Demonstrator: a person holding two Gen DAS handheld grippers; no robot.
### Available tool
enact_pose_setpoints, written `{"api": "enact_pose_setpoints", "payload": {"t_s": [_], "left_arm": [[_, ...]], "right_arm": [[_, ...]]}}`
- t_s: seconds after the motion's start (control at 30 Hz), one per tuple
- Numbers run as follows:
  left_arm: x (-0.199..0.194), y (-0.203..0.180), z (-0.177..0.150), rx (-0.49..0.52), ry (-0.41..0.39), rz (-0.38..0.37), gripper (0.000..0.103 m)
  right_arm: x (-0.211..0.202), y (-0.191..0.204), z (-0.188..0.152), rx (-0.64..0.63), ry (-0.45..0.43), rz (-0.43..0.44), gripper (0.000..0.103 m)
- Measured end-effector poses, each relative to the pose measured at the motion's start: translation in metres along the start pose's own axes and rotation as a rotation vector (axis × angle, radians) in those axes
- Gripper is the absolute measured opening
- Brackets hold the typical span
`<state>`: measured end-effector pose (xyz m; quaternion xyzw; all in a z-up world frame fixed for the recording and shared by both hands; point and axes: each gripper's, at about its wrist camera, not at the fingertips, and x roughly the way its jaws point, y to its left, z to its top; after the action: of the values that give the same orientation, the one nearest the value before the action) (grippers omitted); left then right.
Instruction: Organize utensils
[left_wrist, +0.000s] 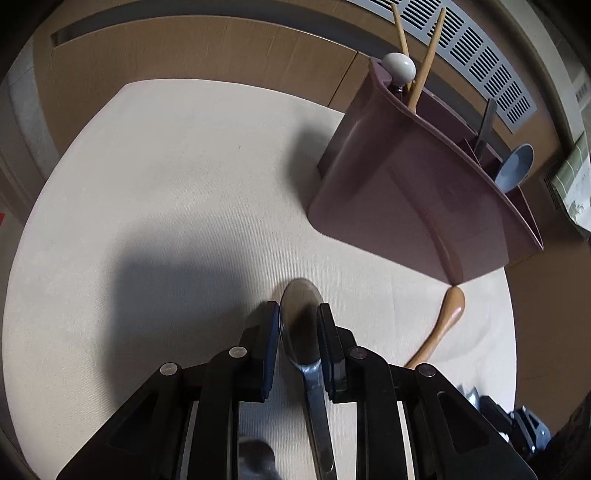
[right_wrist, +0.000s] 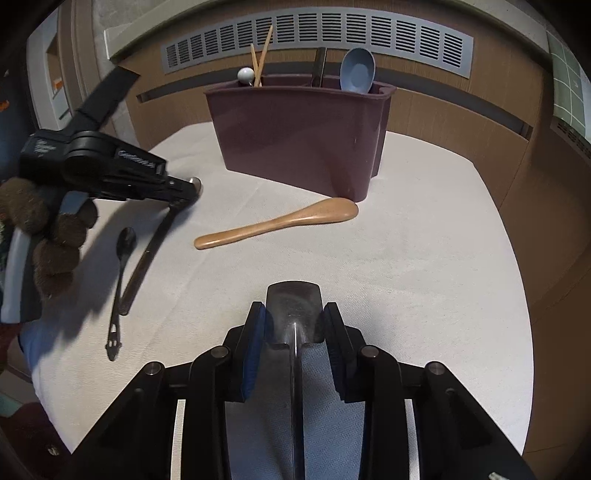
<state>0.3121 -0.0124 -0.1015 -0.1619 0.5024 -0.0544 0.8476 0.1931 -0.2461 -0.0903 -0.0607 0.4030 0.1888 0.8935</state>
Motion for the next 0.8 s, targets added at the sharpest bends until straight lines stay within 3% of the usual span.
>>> {"api": "enact_pose_setpoints", "payload": {"t_s": [0.17, 0.6, 0.7, 0.8], "left_arm": [[-0.006, -0.001, -0.008, 0.05, -0.041, -0.002, 0.005], [-0.097, -0.021, -0.053, 0.183, -0.254, -0.096, 0.004], [-0.095, -0.016, -0.047, 0.163, -0.249, -0.08, 0.004], [-0.071, -0.002, -0.041, 0.092, -0.176, -0.088, 0.009]], "right_arm": [[-0.013, -0.004, -0.003, 0.029, -0.032, 0.002, 0.029], [-0.041, -0.016, 0.01, 0.122, -0.131, 0.031, 0.029], [-0.043, -0.015, 0.012, 0.12, -0.136, 0.019, 0.029], [-0.043, -0.015, 0.009, 0.123, -0.129, 0.006, 0.029]]}}
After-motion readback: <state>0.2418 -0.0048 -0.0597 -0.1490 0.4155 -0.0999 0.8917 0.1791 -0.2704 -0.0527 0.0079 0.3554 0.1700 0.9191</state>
